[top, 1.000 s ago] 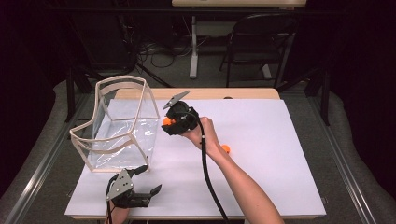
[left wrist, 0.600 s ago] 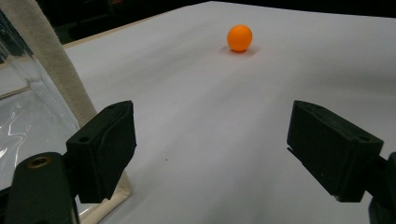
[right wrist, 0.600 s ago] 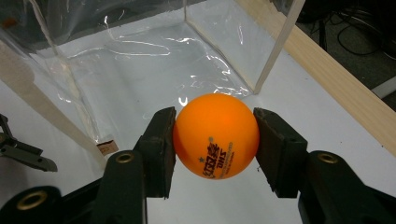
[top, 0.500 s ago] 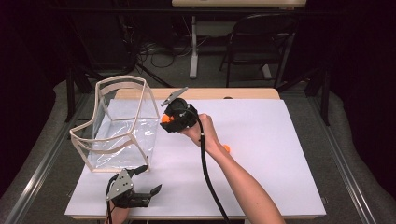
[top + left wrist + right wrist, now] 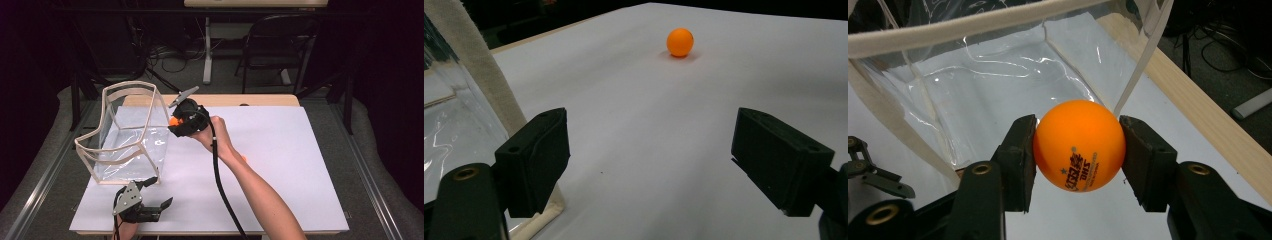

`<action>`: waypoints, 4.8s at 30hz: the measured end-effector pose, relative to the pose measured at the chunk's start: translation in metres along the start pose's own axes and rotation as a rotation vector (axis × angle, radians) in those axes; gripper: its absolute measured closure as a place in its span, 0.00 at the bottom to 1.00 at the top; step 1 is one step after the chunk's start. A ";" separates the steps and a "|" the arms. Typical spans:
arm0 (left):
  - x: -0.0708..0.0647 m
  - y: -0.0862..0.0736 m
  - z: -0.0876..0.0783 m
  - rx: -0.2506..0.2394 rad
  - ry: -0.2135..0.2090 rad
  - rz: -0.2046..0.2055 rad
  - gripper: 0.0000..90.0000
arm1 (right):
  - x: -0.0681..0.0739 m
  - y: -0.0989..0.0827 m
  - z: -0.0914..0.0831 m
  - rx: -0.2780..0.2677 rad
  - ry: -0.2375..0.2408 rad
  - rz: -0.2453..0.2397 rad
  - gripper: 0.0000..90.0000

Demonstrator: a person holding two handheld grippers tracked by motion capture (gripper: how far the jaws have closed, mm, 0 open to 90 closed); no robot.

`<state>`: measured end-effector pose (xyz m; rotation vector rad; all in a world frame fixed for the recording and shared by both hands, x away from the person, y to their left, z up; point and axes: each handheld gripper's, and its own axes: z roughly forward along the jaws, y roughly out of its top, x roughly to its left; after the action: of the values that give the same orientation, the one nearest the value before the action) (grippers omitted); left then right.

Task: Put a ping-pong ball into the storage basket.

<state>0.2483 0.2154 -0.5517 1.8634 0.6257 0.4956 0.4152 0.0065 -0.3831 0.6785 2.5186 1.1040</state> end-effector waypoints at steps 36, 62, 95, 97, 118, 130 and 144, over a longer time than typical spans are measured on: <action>0.001 0.000 0.001 -0.003 -0.014 -0.001 0.17 | 0.000 0.037 -0.001 -0.027 -0.001 -0.007 0.57; 0.001 0.000 0.001 -0.003 -0.017 -0.002 0.17 | 0.004 0.056 -0.004 -0.049 -0.004 -0.018 0.57; 0.002 0.000 0.001 -0.002 -0.023 -0.002 0.17 | 0.020 0.084 0.007 -0.063 0.026 -0.055 0.57; 0.002 0.000 0.001 -0.002 -0.023 -0.002 0.17 | 0.021 0.085 0.008 -0.062 0.028 -0.061 0.57; 0.002 0.000 0.000 0.000 -0.026 0.000 0.17 | 0.028 0.093 0.022 -0.054 0.039 -0.066 0.57; 0.002 0.000 0.000 0.001 -0.026 0.000 0.17 | 0.037 0.097 0.035 -0.026 0.038 -0.088 0.57; 0.002 0.000 0.000 0.000 -0.026 -0.003 0.17 | 0.047 0.098 0.051 0.020 0.060 -0.096 0.57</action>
<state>0.2500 0.2166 -0.5519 1.8656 0.6112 0.4685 0.4281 0.1202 -0.3470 0.5309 2.5863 1.0825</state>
